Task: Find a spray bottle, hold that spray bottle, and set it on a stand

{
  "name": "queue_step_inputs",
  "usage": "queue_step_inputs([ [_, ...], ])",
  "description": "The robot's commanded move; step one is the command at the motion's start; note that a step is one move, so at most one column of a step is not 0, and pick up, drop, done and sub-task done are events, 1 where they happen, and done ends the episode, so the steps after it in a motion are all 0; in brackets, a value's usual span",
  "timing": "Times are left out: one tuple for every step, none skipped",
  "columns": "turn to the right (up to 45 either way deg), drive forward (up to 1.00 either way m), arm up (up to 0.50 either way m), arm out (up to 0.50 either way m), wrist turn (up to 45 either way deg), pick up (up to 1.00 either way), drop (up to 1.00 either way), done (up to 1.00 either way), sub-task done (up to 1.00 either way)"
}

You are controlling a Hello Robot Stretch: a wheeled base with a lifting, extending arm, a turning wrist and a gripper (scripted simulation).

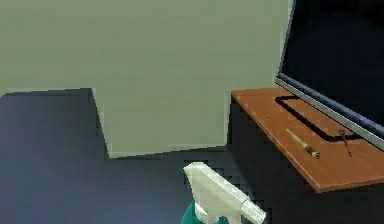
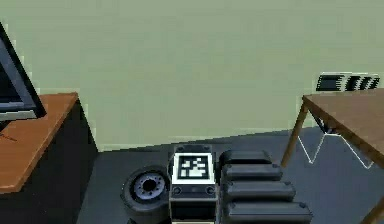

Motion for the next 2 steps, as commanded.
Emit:
queue_step_inputs([
  [3.0, 0.0, 0.0, 0.0, 0.0, 0.0, 0.0, 0.0, 0.0],
  [0.0, 1.0, 0.0, 0.0, 0.0, 0.0, 0.0, 0.0, 0.0],
])
